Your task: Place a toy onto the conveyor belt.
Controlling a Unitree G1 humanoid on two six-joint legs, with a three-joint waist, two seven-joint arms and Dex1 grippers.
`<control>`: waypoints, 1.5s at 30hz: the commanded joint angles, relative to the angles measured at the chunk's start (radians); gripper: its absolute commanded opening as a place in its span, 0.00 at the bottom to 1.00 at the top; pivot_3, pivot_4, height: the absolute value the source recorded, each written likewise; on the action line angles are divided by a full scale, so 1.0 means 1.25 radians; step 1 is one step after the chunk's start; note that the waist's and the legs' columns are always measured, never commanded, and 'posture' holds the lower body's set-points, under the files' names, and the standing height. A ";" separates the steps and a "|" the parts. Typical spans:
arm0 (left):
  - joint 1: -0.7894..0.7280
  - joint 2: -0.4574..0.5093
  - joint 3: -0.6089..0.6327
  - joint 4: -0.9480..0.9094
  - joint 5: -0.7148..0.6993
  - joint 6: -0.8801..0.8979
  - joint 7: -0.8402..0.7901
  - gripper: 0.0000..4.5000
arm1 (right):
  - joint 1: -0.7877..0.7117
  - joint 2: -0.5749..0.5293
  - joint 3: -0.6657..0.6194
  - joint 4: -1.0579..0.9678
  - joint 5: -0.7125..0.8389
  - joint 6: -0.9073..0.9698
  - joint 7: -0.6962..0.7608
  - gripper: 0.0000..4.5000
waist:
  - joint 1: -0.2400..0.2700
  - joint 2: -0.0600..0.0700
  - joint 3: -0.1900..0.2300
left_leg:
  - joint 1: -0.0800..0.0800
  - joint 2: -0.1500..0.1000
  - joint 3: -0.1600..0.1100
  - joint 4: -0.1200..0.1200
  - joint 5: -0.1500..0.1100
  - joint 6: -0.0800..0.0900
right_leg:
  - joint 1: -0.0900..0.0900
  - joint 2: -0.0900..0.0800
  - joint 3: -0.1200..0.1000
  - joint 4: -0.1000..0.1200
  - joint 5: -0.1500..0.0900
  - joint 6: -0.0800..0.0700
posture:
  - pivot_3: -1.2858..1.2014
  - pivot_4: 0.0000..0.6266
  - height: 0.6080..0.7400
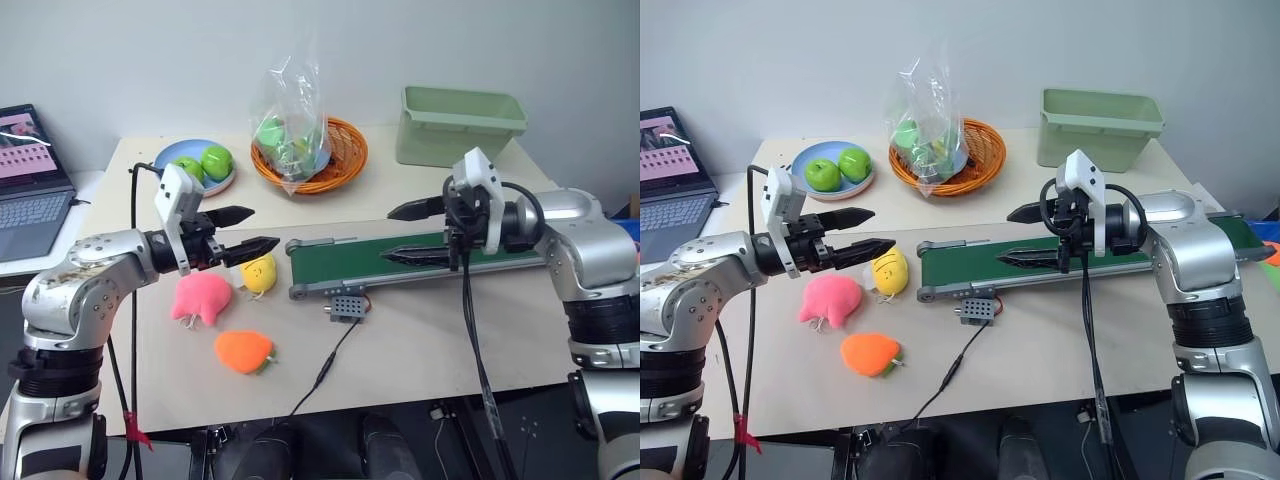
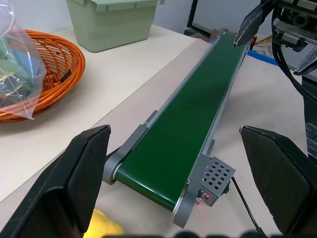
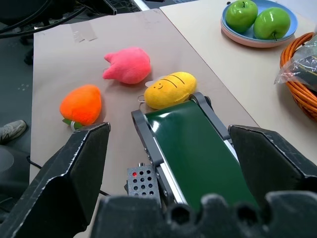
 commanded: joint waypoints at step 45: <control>0.239 -0.225 0.511 0.462 -0.497 0.313 0.581 0.99 | -0.065 0.002 0.039 0.075 -0.064 -0.056 0.074 1.00 | 0.000 0.000 0.000 | 0.004 0.003 0.002 -0.001 -0.002 -0.003 | 0.000 0.002 0.001 0.000 0.001 -0.001 | 0.52 0.24 1.00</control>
